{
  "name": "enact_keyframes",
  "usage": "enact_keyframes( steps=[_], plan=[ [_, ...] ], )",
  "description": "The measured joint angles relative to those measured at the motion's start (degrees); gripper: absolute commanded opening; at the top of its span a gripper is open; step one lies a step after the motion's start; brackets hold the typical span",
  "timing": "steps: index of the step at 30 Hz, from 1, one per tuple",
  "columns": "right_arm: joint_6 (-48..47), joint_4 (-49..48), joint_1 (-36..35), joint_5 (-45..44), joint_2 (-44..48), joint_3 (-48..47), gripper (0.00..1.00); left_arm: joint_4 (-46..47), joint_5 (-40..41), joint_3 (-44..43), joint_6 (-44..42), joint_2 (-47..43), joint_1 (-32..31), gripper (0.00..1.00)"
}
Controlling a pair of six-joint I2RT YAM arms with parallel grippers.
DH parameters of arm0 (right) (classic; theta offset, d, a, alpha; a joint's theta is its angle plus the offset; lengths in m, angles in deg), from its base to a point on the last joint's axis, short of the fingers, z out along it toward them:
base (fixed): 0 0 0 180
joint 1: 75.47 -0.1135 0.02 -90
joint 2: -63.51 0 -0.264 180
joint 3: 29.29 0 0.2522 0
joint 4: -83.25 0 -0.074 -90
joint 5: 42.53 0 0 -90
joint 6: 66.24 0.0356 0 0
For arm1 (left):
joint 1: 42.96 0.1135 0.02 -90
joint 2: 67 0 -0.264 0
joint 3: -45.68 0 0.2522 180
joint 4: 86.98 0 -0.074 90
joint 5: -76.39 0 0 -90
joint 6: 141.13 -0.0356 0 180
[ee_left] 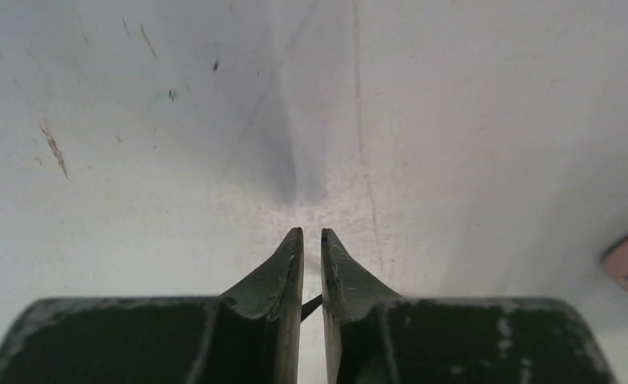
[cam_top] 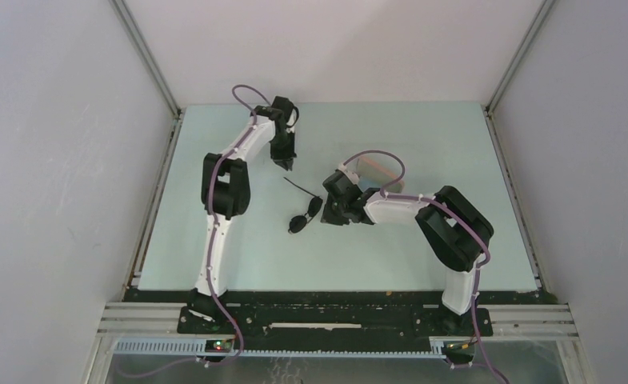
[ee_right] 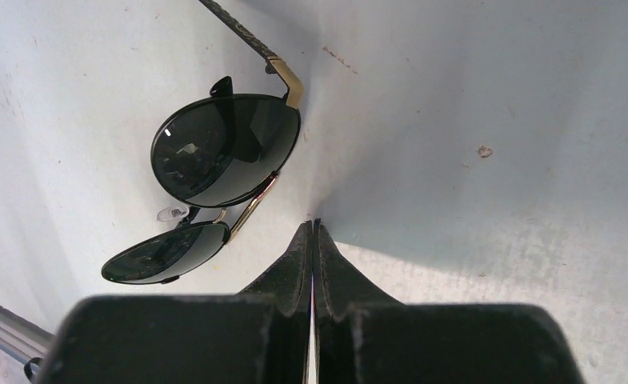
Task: Organize the sunglasses
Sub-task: Fold the sunglasses at the center of the board.
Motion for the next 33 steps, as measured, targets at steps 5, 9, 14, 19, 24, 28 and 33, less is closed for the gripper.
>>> enact_keyframes(
  steps=[5, 9, 14, 19, 24, 28, 33],
  plan=[
    [1.81, -0.37, -0.15, 0.85, -0.46, -0.04, 0.00, -0.87, 0.28, 5.51, -0.85, -1.46, -0.04, 0.18],
    [3.21, -0.85, -0.15, 0.87, -0.72, -0.11, 0.00, -1.46, -0.13, 12.09, -1.22, -4.90, -0.39, 0.18],
    [4.76, -1.31, -0.11, 0.87, -1.33, -0.63, 0.00, -1.51, -1.84, 22.51, -1.27, -10.51, -1.77, 0.18],
    [6.05, -2.16, -0.09, 0.96, -2.36, -1.49, 0.00, -0.83, -5.29, 29.64, -1.25, -14.40, -4.46, 0.18],
    [6.95, -2.73, 0.20, 1.16, -2.82, -1.81, 0.00, 0.50, -8.66, 35.36, -1.22, -18.25, -7.69, 0.18],
    [7.10, -2.73, 0.44, 1.36, -2.84, -1.81, 0.00, 1.40, -11.43, 39.36, -1.22, -21.35, -9.33, 0.18],
    [7.08, -2.71, 0.55, 1.33, -2.84, -1.81, 0.00, 1.75, -13.84, 41.05, -1.22, -24.30, -9.64, 0.18]
  ],
)
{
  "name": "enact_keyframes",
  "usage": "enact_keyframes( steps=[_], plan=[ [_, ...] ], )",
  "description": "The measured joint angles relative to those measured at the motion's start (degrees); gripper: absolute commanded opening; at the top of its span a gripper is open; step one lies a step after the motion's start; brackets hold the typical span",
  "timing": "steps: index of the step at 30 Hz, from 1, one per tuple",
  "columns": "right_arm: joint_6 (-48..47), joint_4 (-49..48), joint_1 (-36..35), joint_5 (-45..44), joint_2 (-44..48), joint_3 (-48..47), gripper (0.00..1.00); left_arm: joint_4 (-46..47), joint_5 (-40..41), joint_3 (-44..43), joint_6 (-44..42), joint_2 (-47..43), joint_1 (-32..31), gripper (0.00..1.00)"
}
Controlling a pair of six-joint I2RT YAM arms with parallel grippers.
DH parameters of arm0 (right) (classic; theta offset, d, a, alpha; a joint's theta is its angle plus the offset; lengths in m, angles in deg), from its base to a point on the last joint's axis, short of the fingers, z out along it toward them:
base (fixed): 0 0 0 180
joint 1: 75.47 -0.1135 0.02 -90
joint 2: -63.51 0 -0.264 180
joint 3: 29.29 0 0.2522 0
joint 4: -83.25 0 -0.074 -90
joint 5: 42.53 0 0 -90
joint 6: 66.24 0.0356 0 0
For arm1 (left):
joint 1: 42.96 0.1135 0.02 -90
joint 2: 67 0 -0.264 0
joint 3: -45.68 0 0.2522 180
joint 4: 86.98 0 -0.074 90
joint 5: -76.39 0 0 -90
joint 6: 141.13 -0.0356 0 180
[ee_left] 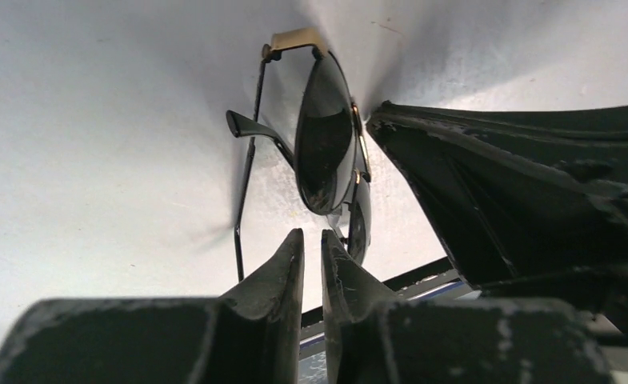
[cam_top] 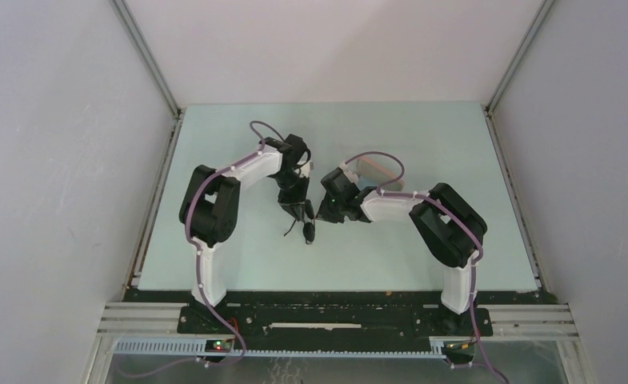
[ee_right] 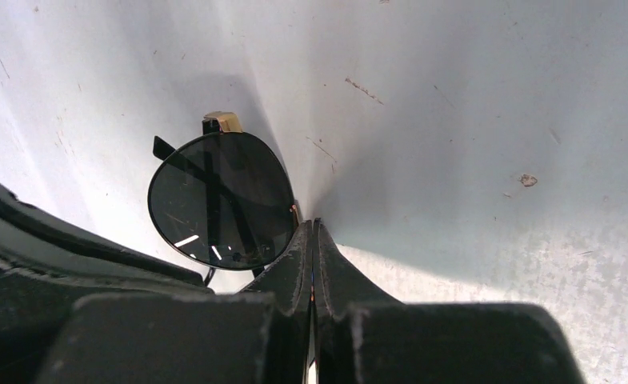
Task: Organize the sunglasses
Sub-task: Fold the sunglasses at the center of the board.
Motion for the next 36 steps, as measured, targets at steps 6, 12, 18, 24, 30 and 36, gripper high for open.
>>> enact_keyframes(
  steps=[6, 12, 18, 24, 30, 36],
  plan=[
    [-0.37, 0.20, -0.02, -0.15, 0.07, 0.00, 0.00, 0.68, -0.74, 0.00, 0.31, -1.09, 0.15, 0.20],
    [-2.47, 3.30, -0.61, -2.19, 2.25, 0.00, 0.04, 0.79, 5.22, 0.00, 2.27, -4.35, 0.24, 0.48],
    [-4.63, 5.51, -0.79, -4.79, 8.13, 0.48, 0.10, 6.01, 11.47, 3.48, 6.99, -11.78, 0.59, 0.79],
    [-7.08, 9.33, 0.11, -7.65, 18.12, 3.61, 0.19, 11.56, 12.52, 9.35, 9.68, -12.76, 0.37, 0.87],
    [-9.16, 13.03, 2.62, -11.58, 32.37, 7.63, 0.28, 16.39, 14.62, 12.68, 13.07, -11.15, -2.32, 0.86],
    [-9.81, 14.49, 6.47, -13.66, 40.30, 11.63, 0.29, 19.10, 16.33, 12.74, 16.74, -7.89, -5.73, 0.80]
  ],
)
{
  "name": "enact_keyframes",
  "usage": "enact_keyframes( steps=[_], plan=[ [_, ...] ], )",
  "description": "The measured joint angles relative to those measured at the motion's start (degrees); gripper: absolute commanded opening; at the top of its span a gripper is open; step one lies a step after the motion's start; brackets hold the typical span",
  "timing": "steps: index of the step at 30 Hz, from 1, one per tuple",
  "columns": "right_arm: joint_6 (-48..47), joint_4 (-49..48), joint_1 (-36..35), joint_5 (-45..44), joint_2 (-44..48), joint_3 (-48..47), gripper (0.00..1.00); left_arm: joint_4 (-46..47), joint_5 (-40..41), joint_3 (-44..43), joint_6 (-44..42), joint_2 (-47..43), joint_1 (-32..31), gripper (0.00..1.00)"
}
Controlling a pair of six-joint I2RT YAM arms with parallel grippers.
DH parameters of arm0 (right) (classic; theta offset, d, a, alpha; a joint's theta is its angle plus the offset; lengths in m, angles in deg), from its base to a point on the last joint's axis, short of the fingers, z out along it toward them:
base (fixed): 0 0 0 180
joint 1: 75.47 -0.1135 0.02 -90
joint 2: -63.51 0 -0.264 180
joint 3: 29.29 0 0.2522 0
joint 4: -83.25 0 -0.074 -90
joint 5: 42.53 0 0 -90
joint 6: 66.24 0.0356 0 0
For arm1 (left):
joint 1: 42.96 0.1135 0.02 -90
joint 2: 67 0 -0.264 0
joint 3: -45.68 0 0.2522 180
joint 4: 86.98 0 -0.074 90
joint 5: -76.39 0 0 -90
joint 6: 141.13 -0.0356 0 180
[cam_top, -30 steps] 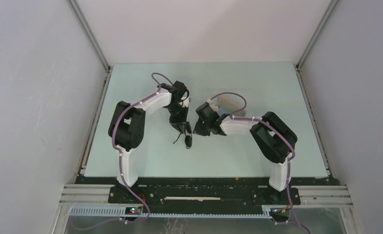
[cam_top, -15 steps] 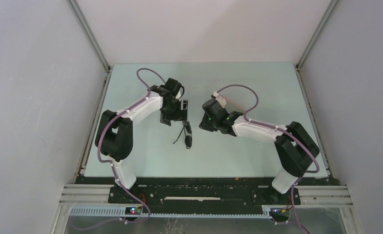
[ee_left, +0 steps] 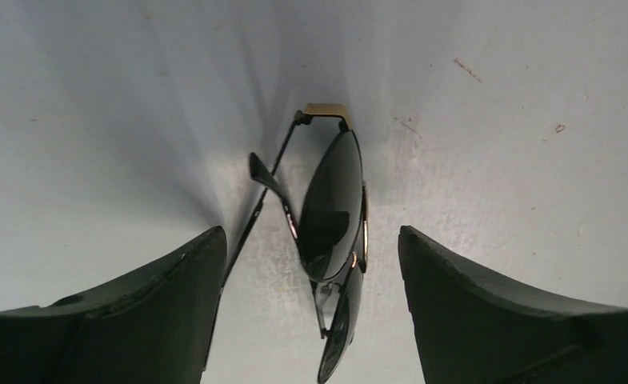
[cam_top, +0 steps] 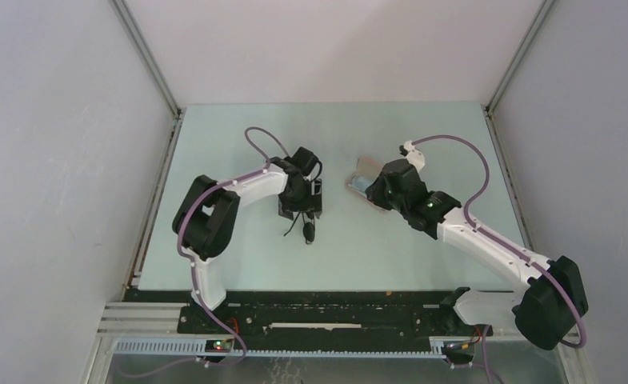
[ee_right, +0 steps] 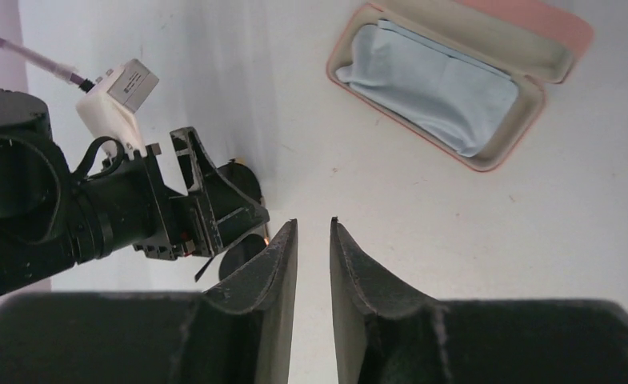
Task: Organize the sunglasses
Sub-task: Fold the sunglasses at the center of the board.
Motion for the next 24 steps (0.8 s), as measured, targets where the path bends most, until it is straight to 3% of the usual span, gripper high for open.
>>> enact_keyframes(
  steps=[4, 18, 24],
  plan=[
    [-0.31, 0.63, 0.79, -0.31, 0.31, 0.92, 0.29, -0.04, 1.81, -0.17, 1.86, 1.14, -2.05, 0.76],
    [-0.35, 0.94, 0.70, 0.15, 0.39, 1.70, 0.30, -3.04, 6.91, -2.40, 4.92, 3.21, -4.57, 0.42],
    [-0.35, 0.96, 0.70, 0.20, 0.63, 2.16, 0.30, -2.67, 6.32, -3.50, 5.27, 4.00, -4.81, 0.34]
  ],
)
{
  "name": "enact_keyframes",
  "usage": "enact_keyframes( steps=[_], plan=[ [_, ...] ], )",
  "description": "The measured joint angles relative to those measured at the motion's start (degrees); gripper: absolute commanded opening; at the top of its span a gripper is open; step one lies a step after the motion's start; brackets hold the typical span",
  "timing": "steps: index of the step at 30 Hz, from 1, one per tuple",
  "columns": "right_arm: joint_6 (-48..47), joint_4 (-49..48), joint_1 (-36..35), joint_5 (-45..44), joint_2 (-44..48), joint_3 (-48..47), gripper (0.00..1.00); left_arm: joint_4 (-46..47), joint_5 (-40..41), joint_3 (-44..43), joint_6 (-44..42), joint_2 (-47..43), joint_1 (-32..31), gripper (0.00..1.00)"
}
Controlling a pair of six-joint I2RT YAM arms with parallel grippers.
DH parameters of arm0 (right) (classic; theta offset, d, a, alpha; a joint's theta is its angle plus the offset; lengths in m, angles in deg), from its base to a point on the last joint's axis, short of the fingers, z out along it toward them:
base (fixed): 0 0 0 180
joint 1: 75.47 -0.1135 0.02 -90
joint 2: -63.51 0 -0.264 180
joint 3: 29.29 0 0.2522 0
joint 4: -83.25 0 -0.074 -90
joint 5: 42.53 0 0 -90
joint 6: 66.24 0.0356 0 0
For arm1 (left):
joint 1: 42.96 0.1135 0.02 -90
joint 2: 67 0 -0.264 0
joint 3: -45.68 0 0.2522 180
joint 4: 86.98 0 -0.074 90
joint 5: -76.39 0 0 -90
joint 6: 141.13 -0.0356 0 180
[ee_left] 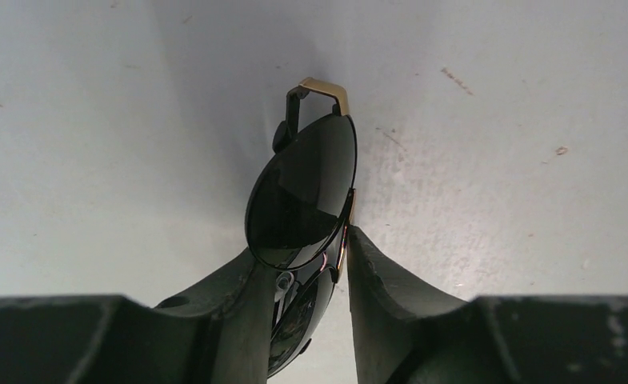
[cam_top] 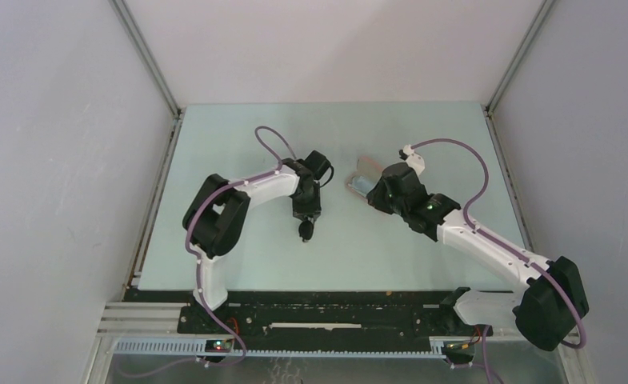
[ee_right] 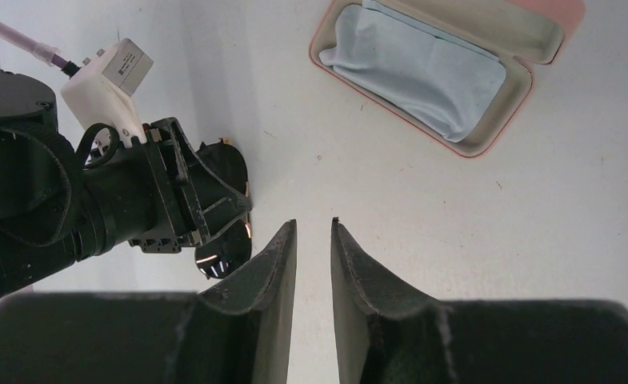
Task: Organize the sunglasses
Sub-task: Fold the sunglasses at the center of the board, then pick up the sunglasses from the center of the board.
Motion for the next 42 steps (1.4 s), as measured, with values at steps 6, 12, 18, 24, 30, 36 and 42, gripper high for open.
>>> enact_keyframes(
  steps=[6, 12, 18, 24, 30, 36, 42],
  plan=[
    [0.00, 0.00, 0.00, 0.11, 0.70, 0.02, 0.30, 2.56, -3.28, 0.02, 1.11, -0.02, -0.04, 0.37],
    [0.00, 0.00, 0.00, 0.11, 1.40, 0.04, 0.31, 6.38, -9.20, 0.33, 3.56, -0.02, -0.35, 0.66],
    [0.00, 0.35, -0.15, 0.09, 1.68, 0.04, 0.40, 7.45, -11.54, 0.35, 4.20, -0.44, -0.57, 0.68],
    [0.48, 1.51, -2.01, -0.61, 1.44, 0.04, 0.57, 7.15, -12.83, 3.69, 4.20, -8.15, 0.76, 0.67],
    [1.05, 3.93, -7.19, -2.10, -5.62, -2.89, 0.65, 6.80, -14.60, 9.97, 4.04, -28.11, 10.01, 0.67],
    [0.13, 9.75, -13.27, -4.83, -20.83, -17.14, 0.75, 6.78, -14.51, 14.16, 3.93, -39.08, 22.40, 0.66],
    [-1.68, 14.93, -17.40, -6.10, -38.45, -34.27, 0.88, 5.25, -14.60, 19.06, 3.54, -41.33, 27.12, 0.66]
  ],
)
